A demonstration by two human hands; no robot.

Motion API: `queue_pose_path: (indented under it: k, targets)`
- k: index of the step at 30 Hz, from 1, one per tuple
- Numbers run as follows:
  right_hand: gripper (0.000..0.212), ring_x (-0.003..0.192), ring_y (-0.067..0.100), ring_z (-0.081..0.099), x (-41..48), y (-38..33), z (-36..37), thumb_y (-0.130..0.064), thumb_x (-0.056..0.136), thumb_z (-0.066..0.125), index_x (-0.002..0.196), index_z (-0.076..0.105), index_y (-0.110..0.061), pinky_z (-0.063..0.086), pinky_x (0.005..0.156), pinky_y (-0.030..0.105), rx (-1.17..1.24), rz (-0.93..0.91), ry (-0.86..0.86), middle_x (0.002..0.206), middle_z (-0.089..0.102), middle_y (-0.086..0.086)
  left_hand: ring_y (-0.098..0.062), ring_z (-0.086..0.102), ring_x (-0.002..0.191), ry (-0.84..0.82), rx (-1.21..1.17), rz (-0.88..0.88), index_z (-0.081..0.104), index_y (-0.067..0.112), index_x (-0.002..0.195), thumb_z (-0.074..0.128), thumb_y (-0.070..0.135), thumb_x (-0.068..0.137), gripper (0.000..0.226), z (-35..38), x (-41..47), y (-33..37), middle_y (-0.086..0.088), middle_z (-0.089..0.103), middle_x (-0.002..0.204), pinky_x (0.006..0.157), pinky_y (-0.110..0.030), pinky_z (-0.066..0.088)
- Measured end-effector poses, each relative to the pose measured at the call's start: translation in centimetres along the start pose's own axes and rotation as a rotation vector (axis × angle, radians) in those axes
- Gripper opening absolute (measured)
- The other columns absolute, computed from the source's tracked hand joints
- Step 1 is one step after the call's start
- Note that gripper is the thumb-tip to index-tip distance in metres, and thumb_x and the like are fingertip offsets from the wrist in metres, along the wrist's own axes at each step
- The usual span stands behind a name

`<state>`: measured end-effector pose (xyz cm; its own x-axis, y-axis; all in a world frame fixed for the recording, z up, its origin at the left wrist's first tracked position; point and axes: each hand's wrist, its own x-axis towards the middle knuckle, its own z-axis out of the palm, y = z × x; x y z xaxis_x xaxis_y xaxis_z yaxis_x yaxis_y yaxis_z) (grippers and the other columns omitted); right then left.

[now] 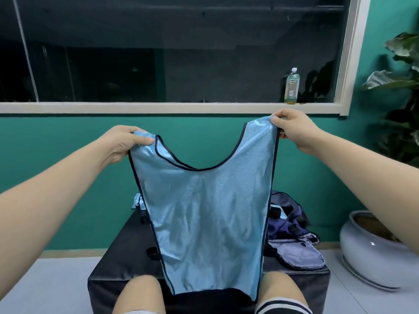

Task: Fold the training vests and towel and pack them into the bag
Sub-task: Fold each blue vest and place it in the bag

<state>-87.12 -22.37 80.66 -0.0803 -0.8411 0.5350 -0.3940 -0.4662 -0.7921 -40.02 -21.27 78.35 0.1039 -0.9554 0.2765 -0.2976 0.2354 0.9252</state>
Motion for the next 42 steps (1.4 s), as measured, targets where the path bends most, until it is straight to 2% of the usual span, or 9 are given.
queue_pose_path:
  k: [4,9,18,23,29,32,36,39,42]
  targets:
    - [0.012,0.082,0.012,0.057,0.2,-0.8,-0.2,-0.024,0.109,0.058,0.104,0.066,-0.016,0.049,0.069,0.026,-0.001,-0.06,0.049,0.096,0.064,-0.004,-0.022,0.068,0.084,0.07,-0.07,0.086,0.076,0.011,0.097,0.091,0.021,0.08,0.025,-0.4,0.1,1.4,-0.009,0.076,0.095,0.076,-0.033,0.056]
    - [0.015,0.081,0.015,0.057,0.6,-1.4,-0.4,-0.03,0.106,0.057,0.104,0.067,-0.019,0.051,0.074,0.037,-0.051,-0.13,0.101,0.095,0.067,-0.001,-0.019,0.067,0.081,0.069,-0.08,0.222,0.074,0.015,0.095,0.092,0.037,0.081,0.032,-0.7,-0.5,3.2,-0.005,0.076,0.093,0.078,-0.034,0.053]
    - [0.017,0.077,0.016,0.053,0.6,-1.6,-0.3,-0.037,0.104,0.053,0.099,0.065,-0.025,0.051,0.075,0.043,-0.077,-0.155,0.162,0.089,0.062,-0.005,-0.018,0.051,0.065,0.156,-0.111,0.339,0.048,0.024,0.061,0.093,0.049,0.077,0.054,-2.0,-1.1,5.0,0.0,0.052,0.067,0.064,-0.033,0.038]
    - [0.019,0.077,0.014,0.05,0.4,-2.2,0.3,-0.035,0.106,0.052,0.103,0.064,-0.021,0.044,0.071,0.036,-0.002,-0.182,0.174,0.086,0.059,-0.008,-0.014,0.054,0.056,0.168,-0.204,0.336,0.049,0.024,0.063,0.09,0.051,0.077,0.052,-2.5,-1.4,5.3,0.003,0.055,0.063,0.056,-0.027,0.046]
    - [0.016,0.072,0.015,0.047,1.8,0.2,2.8,-0.036,0.106,0.054,0.098,0.062,-0.025,0.042,0.066,0.034,-0.077,-0.169,0.155,0.082,0.056,-0.007,-0.023,0.065,0.088,0.137,-0.095,0.266,0.081,0.019,0.087,0.093,0.059,0.073,0.044,-1.9,1.7,0.7,-0.006,0.075,0.093,0.095,-0.046,0.055]
    - [0.016,0.076,0.015,0.051,3.4,3.4,5.1,-0.036,0.105,0.054,0.093,0.062,-0.028,0.045,0.071,0.036,-0.125,-0.108,0.135,0.087,0.059,-0.008,-0.021,0.064,0.089,0.143,-0.039,0.209,0.081,0.015,0.091,0.093,0.062,0.069,0.054,-0.7,4.0,-3.1,-0.006,0.076,0.092,0.092,-0.041,0.052]
    - [0.018,0.075,0.014,0.052,6.0,9.1,8.9,-0.035,0.106,0.054,0.097,0.064,-0.023,0.046,0.07,0.034,-0.182,-0.042,0.082,0.089,0.062,-0.008,-0.013,0.064,0.096,0.181,0.003,0.139,0.08,0.016,0.087,0.091,0.052,0.079,0.039,1.2,7.9,-8.2,0.003,0.075,0.092,0.095,-0.033,0.047]
    - [0.019,0.077,0.012,0.054,8.2,13.7,11.9,-0.034,0.104,0.054,0.1,0.066,-0.02,0.047,0.074,0.033,-0.227,0.01,0.051,0.092,0.063,-0.011,-0.004,0.057,0.076,0.185,0.034,0.073,0.076,0.016,0.084,0.087,0.046,0.087,0.032,2.7,11.2,-11.9,0.013,0.065,0.071,0.079,-0.021,0.046]
    - [0.019,0.081,0.015,0.056,10.3,18.0,14.9,-0.033,0.104,0.053,0.103,0.066,-0.02,0.049,0.077,0.035,-0.255,0.059,0.018,0.094,0.063,-0.012,-0.012,0.05,0.072,0.192,0.059,0.017,0.075,0.015,0.084,0.087,0.047,0.086,0.034,3.7,14.8,-15.8,0.009,0.058,0.069,0.075,-0.026,0.042]
